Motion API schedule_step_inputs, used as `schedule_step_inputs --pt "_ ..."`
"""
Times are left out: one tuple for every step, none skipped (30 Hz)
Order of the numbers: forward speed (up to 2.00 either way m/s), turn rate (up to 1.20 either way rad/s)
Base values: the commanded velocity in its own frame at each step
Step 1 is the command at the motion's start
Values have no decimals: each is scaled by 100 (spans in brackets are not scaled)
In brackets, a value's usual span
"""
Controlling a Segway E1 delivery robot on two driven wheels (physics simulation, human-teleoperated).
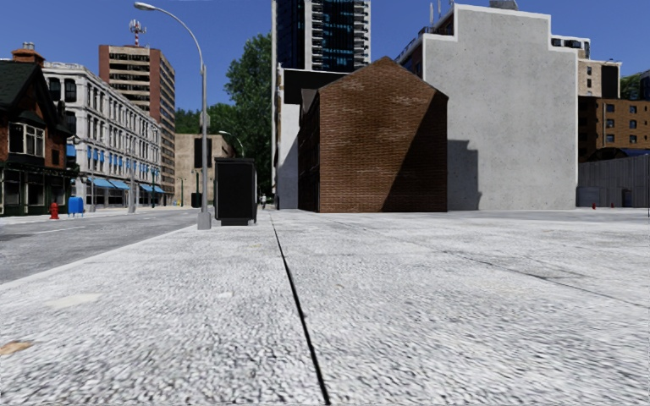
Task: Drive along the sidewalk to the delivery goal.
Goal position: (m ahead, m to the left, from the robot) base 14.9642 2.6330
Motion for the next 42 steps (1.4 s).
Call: schedule_step_inputs --pt "132 0" --pt "132 0" --pt "132 0" --pt "132 0" --pt "134 0" --pt "200 0" --pt "200 0" --pt "200 0" --pt "200 0" --pt "200 0" --pt "200 0" --pt "200 0" --pt "200 0" --pt "200 0" --pt "200 0" --pt "200 0" --pt "200 0" --pt "200 0" --pt "200 0" --pt "200 0" --pt "200 0" --pt "200 0" --pt "200 10" --pt "200 17" --pt "200 17" --pt "200 23" --pt "200 33" --pt "200 37" --pt "200 37" --pt "200 38" --pt "200 38" --pt "200 38" --pt "200 38" --pt "200 38" --pt "200 38" --pt "200 38" --pt "200 38" --pt "200 38" --pt "200 38" --pt "200 38" --pt "200 38" --pt "200 38"
